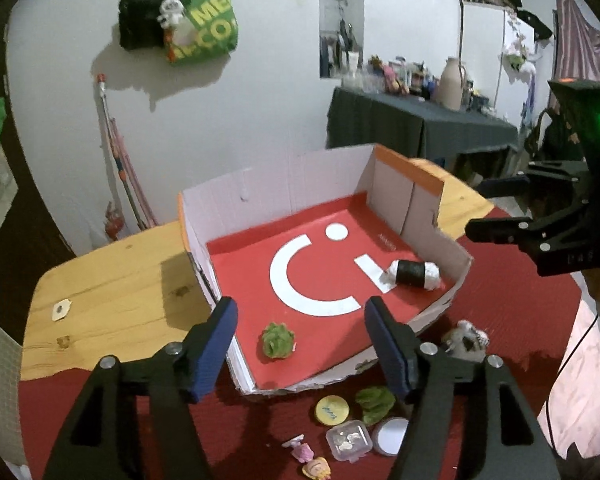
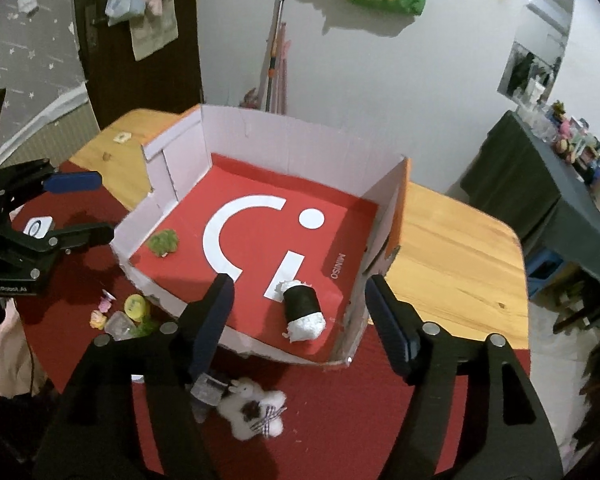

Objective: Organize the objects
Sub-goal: 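Withdraw both open tools from the box back toward the remaining items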

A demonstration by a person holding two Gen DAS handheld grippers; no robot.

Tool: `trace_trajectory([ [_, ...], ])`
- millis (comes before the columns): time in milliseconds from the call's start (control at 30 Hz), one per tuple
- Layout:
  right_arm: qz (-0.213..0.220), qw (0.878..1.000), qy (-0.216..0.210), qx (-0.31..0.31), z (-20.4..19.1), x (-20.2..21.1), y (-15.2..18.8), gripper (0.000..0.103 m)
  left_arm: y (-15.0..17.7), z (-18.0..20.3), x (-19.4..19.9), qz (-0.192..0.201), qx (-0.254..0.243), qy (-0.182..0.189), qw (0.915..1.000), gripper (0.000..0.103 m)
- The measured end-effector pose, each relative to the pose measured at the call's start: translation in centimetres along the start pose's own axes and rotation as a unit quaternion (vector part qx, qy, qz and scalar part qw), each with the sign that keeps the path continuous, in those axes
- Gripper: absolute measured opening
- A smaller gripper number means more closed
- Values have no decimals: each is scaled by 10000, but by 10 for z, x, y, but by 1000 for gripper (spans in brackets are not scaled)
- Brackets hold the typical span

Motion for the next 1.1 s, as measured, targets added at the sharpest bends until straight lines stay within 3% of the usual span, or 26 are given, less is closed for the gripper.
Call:
trace_trajectory([
  [133,201,9998,59,-26,-3,19,5,74,2,2,17,211,112,-38,9997,72],
  [400,552,9983,149,-97,-13,44,21,77,13,5,40,612,389,-221,9971,80],
  [600,858,9961,149,-153,-24,59,39,84,30,11,45,709,544,-231,9957,84],
  [867,981,9935,370,-440,-25,54,75,85,59,17,47,797,843,-266,9929,86],
  [1100,914,9918,392,-808,-19,40,103,85,82,16,42,763,923,-510,9915,88],
])
Point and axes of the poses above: each gripper's, at about its wrist camera, not at the fingertips, and x roughly against the way its jaws point, z to its right, y to its underside, the point moved 10 cm from there along -x, roughly the way its jaws point, and after that the axes turned 1 degree about z, right-handed, at the moved point
